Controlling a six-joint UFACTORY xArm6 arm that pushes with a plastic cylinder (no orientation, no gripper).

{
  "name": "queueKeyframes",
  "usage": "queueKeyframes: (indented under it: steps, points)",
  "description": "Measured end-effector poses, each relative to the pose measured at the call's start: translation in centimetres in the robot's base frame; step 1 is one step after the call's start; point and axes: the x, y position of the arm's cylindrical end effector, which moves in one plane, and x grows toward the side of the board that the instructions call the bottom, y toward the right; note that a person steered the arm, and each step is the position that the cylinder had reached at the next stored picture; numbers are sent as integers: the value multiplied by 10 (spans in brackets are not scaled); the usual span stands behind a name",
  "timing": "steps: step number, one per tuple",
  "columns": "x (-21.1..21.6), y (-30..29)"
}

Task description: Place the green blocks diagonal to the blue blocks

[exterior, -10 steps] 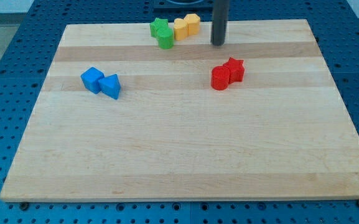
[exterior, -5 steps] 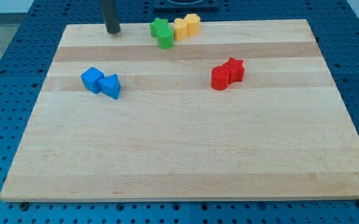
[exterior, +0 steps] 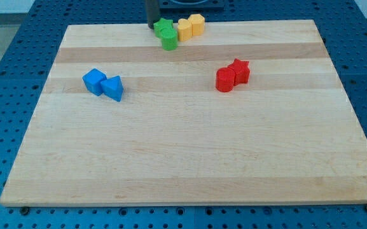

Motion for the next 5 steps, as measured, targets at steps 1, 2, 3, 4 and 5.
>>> queueKeyframes:
  steps: [1,2,3,4,5]
  points:
    - [20,6]
    - [65,6]
    - [110,8]
    - [118,4]
    - [118,-31]
